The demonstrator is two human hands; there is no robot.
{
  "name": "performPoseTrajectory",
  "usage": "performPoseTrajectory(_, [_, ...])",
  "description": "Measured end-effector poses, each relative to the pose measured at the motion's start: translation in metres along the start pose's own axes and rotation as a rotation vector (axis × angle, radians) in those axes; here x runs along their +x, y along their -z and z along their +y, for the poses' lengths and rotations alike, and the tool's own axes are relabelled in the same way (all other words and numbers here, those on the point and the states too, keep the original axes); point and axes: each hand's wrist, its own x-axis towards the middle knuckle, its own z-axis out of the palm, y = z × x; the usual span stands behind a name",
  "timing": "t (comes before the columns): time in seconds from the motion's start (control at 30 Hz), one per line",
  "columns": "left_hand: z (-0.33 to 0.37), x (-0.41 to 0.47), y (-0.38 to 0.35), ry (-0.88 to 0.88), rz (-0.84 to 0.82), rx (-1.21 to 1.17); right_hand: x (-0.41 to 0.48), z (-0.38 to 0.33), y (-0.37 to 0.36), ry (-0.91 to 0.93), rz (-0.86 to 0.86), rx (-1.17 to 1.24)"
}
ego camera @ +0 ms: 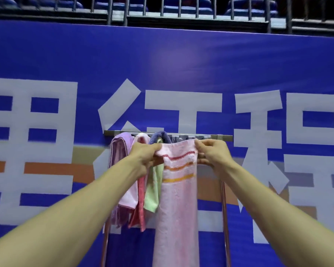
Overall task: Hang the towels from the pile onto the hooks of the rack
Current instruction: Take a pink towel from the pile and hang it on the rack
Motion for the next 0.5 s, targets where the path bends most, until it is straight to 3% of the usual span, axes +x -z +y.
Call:
performPoseTrajectory(0.17, [-0.015,-0.015,-0.010,0.013,-0.089,0.076,-0.012,0.018,-0.015,0.059,-0.070,-0.127])
performPoseTrajectory(0.3, [-0.022,-0.014,-0.015,-0.024,-0.053,0.148,-0.014,0.025,-0.022,0.118,-0.058,-0.252])
performPoseTrajectory(0.5, [-0.020,-0.020,-0.016,-0.006,-0.115,0.105,-0.019,0.027,-0.026,0.237,-0.088,-0.433])
